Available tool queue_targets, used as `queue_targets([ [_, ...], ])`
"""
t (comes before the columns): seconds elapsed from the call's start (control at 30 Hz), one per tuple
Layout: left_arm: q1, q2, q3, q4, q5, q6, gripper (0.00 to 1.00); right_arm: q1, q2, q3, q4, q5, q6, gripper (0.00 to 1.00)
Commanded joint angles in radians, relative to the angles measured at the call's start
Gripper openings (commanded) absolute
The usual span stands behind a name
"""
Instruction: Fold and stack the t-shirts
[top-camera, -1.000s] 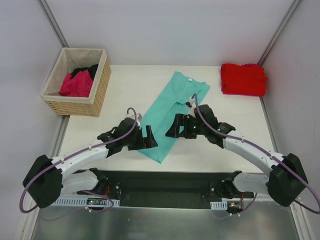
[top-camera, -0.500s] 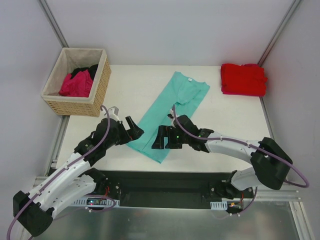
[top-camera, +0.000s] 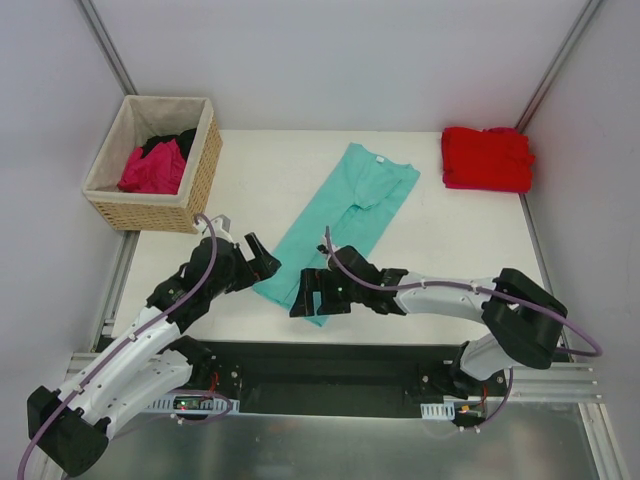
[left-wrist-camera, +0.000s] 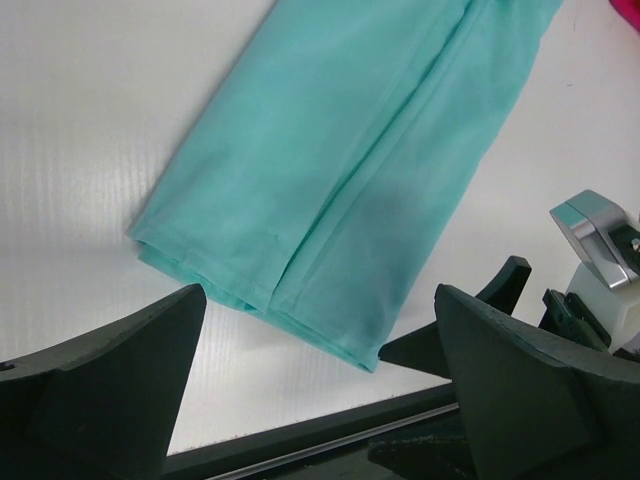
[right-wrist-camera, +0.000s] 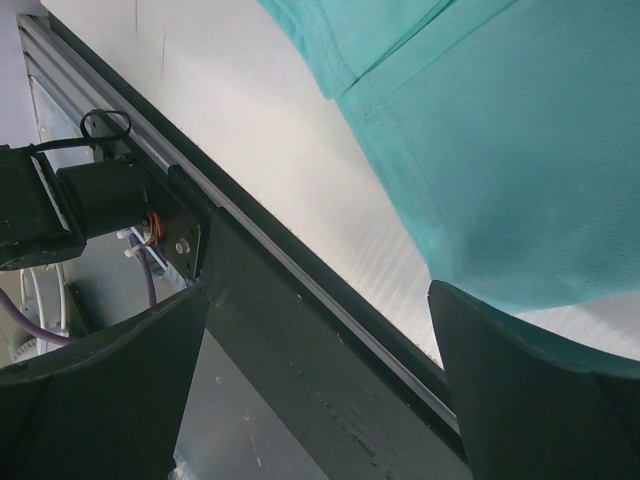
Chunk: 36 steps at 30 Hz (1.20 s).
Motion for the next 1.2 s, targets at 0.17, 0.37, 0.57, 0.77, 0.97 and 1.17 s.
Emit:
queue_targets([
  [0.17, 0.020, -0.008, -0.003, -0.010, -0.003, -0.001, 0.99, 0.037, 0.009, -0.018, 0.037, 0.032, 0.036, 0.97],
  [0.37, 0.028, -0.014, -0.001, -0.010, 0.002, 0.002, 0.99, 0.039, 0.019, -0.025, 0.040, 0.040, 0.029, 0.97],
  [0.57, 0.036, -0.009, -0.003, -0.010, 0.005, 0.009, 0.99, 0.039, 0.058, -0.025, 0.071, 0.026, 0.035, 0.97],
  [0.77, 0.043, -0.008, -0.011, -0.010, 0.011, 0.012, 0.99, 0.036, 0.145, -0.079, 0.175, -0.020, 0.107, 0.97],
  [0.97, 0.045, -0.009, -0.024, -0.010, 0.014, 0.004, 0.99, 0.022, 0.133, -0.186, 0.175, 0.034, 0.170, 0.97],
  [1.17, 0.045, 0.002, -0.023, -0.006, 0.019, 0.002, 0.99, 0.003, 0.014, -0.268, 0.057, 0.138, 0.190, 0.96],
])
